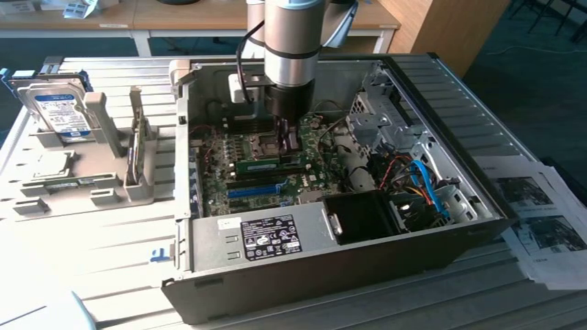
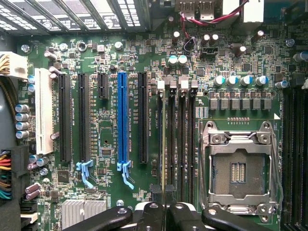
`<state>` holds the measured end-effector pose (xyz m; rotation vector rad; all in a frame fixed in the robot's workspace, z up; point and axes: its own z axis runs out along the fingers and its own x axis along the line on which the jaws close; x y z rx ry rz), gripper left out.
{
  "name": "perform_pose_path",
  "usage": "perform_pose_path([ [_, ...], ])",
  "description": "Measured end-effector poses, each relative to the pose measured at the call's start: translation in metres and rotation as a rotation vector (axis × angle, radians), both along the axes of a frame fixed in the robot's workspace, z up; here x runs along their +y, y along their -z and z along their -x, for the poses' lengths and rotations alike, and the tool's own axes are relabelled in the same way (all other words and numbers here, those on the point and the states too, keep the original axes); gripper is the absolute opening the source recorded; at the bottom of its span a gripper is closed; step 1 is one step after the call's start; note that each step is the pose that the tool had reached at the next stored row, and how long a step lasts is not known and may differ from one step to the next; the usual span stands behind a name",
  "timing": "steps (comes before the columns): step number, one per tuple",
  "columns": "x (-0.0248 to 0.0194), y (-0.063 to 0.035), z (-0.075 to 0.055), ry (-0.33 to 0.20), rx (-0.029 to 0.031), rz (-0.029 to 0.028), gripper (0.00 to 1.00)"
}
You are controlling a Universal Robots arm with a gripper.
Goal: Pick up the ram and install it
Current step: 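Insert the ram into the slot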
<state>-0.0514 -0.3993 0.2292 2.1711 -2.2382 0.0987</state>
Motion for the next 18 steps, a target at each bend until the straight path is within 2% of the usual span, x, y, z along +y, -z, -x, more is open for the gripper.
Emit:
perform_pose_path([
  [18,0.0004,0.0007,-0.0004,-0.002,0.0001,0.0000,0.12],
])
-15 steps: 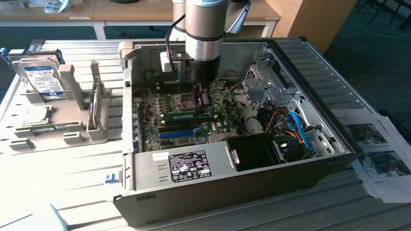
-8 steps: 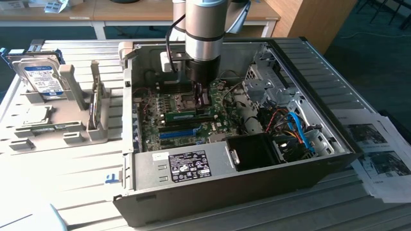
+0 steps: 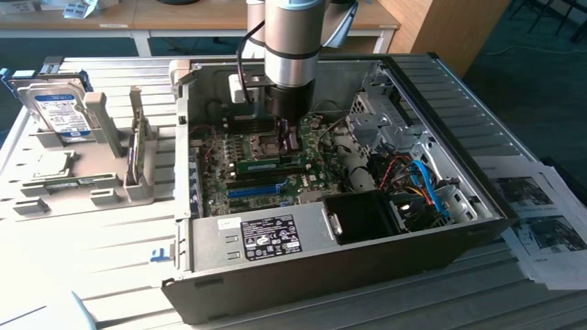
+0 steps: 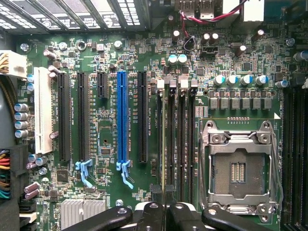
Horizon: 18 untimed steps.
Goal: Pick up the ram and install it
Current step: 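Insert the ram into the slot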
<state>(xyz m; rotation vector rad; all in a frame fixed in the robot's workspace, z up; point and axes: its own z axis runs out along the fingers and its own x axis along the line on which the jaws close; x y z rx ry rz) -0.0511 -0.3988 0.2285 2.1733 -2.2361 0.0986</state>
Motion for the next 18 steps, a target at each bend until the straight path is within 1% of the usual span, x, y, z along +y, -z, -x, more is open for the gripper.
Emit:
perform_pose_path([
  [8,0.0003,0.0000,0.0001,0.000,0.0001,0.0001,0.12],
  [18,0.0003,0.0000,0.0001,-0.012,0.0000,0.0001,0.12],
])
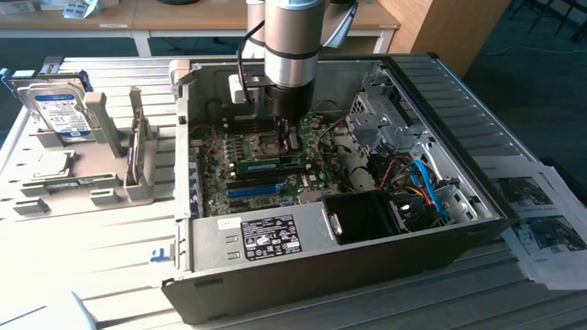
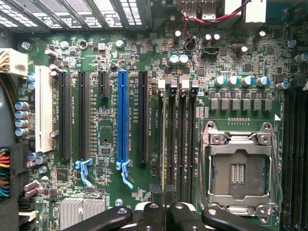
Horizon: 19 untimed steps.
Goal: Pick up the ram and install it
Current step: 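Insert the ram into the slot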
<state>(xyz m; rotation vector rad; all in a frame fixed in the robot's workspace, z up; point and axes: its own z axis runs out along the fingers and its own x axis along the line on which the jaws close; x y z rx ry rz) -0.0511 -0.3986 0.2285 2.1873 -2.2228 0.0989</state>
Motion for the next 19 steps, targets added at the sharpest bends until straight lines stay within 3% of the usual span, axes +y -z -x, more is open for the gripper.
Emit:
perform_pose_path([
  [19,-0.0004,0.0012,-0.0011,0.000,0.0002,-0.0006,0.12],
])
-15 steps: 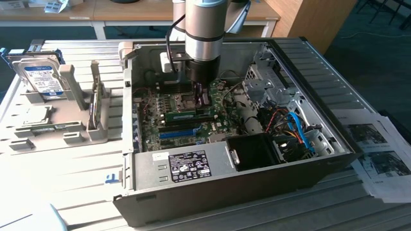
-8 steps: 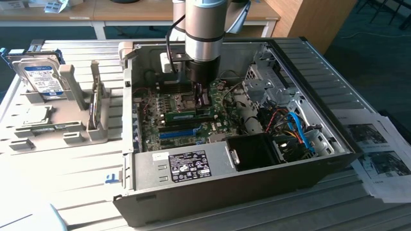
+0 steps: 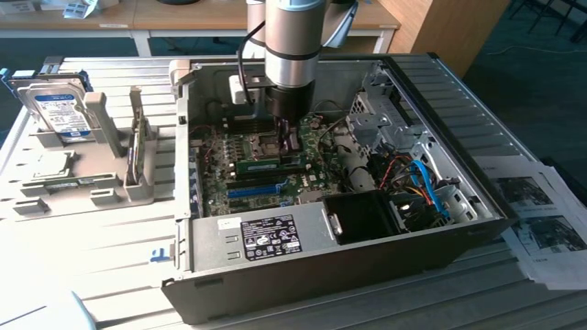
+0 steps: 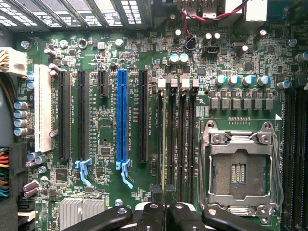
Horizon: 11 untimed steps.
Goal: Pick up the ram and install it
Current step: 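Insert the ram into the slot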
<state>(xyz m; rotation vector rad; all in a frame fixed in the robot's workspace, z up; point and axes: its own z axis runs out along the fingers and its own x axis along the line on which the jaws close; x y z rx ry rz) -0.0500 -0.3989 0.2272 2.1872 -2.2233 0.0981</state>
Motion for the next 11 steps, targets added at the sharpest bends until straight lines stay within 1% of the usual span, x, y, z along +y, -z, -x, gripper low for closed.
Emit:
perform_pose_path([
  [3,-0.0001,0.0000,-0.0002,0.000,-0.0001,-0.0005,0.12],
  [8,-0.0002,0.0000,-0.0002,0.000,-0.0001,-0.0037,0.12],
  [11,-0.0002,0.0000,-0.0002,0.000,-0.0002,-0.0038,0.12],
])
